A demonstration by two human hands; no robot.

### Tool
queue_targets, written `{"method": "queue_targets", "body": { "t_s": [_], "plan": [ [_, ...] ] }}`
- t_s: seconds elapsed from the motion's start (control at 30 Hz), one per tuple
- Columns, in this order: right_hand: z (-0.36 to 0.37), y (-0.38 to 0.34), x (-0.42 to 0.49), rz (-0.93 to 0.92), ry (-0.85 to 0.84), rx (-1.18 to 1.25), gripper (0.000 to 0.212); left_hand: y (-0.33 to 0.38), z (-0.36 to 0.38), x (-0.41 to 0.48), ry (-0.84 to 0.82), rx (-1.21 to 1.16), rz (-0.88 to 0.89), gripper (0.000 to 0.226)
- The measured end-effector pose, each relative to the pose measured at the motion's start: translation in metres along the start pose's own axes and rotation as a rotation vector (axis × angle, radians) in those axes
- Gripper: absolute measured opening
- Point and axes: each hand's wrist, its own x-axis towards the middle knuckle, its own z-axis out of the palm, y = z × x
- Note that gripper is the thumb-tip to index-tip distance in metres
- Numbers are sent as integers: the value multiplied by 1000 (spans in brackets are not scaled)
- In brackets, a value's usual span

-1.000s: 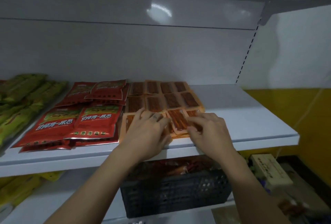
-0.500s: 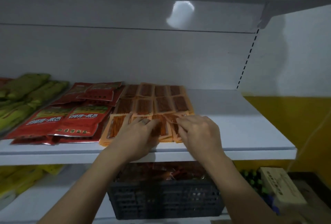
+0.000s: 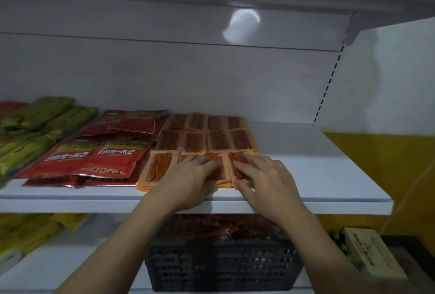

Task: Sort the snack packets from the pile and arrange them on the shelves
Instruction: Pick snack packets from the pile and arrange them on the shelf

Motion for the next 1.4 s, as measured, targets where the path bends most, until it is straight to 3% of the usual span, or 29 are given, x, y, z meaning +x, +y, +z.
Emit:
{"method": "queue_targets", "body": {
  "t_s": [0.1,0.33,0.6,1.07,1.4],
  "plan": [
    [-1,-2,0,42,-140,36,43,0,3,2,6,0,35,47],
    [1,-6,0,118,-130,53,46,-4,3,0,28,-12,60,48],
    [5,-32,18,82,-51,72,42,-53,-9,-6,31,0,-52,54],
    [22,-60,104,214,-464,-1,45,-73,-17,33,-143,42,-49,48],
    [19,-74,98,264,-346,-84,45,-104,-30,16,-37,68,33,50]
  ]
}}
